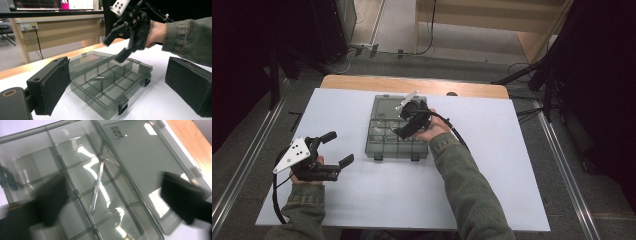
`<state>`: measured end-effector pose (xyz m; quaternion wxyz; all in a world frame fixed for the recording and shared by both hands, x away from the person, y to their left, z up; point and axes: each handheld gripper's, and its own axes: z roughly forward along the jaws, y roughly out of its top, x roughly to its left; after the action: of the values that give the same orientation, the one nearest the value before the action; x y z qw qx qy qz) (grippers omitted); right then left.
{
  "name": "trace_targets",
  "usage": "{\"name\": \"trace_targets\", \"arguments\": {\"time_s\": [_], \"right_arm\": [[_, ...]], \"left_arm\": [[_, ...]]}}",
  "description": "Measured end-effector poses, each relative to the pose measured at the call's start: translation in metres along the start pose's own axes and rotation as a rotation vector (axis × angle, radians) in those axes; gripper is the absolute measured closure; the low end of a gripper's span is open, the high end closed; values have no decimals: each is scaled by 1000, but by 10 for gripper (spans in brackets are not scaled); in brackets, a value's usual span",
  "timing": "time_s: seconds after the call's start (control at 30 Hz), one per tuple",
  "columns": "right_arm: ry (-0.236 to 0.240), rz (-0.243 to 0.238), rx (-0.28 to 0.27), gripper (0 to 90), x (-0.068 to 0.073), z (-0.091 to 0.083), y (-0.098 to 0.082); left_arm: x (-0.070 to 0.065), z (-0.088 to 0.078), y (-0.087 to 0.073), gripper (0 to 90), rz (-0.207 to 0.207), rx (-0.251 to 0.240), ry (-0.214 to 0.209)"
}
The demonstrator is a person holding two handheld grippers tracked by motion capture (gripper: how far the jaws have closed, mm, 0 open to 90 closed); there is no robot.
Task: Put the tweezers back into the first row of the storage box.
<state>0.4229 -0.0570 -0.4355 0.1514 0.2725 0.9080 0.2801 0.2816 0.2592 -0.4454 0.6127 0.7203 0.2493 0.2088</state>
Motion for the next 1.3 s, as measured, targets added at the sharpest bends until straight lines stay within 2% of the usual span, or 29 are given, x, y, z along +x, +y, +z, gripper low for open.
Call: {"name": "trace_targets", "arguments": {"time_s": [0.03, 0.07, 0.17, 0.33, 0.63, 0.67, 0.77, 0.9, 1.03, 1.17, 1.3], "right_arm": [[0, 0, 0, 0, 0, 0, 0], [-9, 54, -23, 0, -2, -7, -1], [-3, 77, -58, 0, -4, -16, -3], [12, 112, -70, 0, -4, -29, -10], [-8, 133, -97, 0, -2, -50, -29], [-7, 144, -119, 0, -4, -56, -35], [-7, 161, -137, 0, -4, -63, -42], [-4, 172, -129, 0, -5, -68, -48], [10, 208, -148, 0, -6, -77, -58], [12, 226, -140, 0, -6, -79, -65], [8, 221, -135, 0, -5, -81, -69]], "left_arm": [[0, 0, 0, 58, 0, 0, 0], [0, 0, 0, 57, -1, 0, 0], [-1, 0, 0, 58, 2, 0, 0], [-1, 1, 0, 58, 1, 1, 0], [-1, 3, -1, 58, 2, 3, 0], [-1, 3, -1, 58, 3, 2, 0], [-1, 3, -1, 58, 5, 3, 0], [-1, 3, 0, 58, 3, -2, -1], [-1, 3, 0, 58, 1, -2, 2], [-1, 3, 0, 57, 2, -2, 2], [-1, 4, -1, 57, 4, -1, 2]]}}
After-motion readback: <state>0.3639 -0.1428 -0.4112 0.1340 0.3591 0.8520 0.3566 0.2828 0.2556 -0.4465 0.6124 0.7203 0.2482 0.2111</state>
